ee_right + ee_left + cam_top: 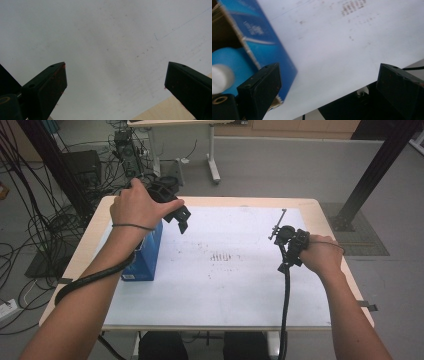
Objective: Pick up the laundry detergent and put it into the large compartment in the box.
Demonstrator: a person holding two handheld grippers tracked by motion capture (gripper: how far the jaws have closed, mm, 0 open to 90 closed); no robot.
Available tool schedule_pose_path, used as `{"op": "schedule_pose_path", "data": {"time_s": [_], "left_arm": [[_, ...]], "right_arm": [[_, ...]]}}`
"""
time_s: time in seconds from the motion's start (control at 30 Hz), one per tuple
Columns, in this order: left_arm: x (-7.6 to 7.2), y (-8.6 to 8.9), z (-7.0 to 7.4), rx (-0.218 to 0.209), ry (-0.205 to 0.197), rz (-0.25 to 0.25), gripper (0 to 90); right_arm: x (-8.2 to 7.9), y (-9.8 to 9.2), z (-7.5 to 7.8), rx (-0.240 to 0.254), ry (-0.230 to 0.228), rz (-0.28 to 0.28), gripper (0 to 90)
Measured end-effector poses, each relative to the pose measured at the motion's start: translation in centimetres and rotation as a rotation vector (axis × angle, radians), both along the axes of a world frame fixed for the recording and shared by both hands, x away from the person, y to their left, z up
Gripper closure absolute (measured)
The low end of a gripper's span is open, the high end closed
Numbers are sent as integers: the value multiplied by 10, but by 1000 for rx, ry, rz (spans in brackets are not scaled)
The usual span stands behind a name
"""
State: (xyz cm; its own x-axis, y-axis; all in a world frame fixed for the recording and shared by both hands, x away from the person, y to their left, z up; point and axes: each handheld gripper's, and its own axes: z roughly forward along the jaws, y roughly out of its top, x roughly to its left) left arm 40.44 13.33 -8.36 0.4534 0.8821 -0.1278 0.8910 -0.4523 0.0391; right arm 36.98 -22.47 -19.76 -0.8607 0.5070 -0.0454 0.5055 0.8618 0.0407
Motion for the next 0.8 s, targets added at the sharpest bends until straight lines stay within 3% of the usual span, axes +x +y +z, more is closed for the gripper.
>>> {"op": "schedule_pose_path", "data": {"time_s": [0.03,0.2,0.43,0.6,0.8], "left_arm": [[-2,-7,-1,-27,9,-31,61],[-10,-30,-5,-28,15,-87,64],[-15,-50,-14,-31,22,-123,64],[-16,-54,-17,-19,25,-128,64],[-15,-52,-20,-34,33,-128,63]], "right_arm": [[0,1,1,-2,-2,1,39],[-1,2,1,-1,-6,2,39],[-2,5,4,0,-14,9,40],[-2,4,5,3,-16,11,40],[-1,4,3,1,-16,15,40]]}}
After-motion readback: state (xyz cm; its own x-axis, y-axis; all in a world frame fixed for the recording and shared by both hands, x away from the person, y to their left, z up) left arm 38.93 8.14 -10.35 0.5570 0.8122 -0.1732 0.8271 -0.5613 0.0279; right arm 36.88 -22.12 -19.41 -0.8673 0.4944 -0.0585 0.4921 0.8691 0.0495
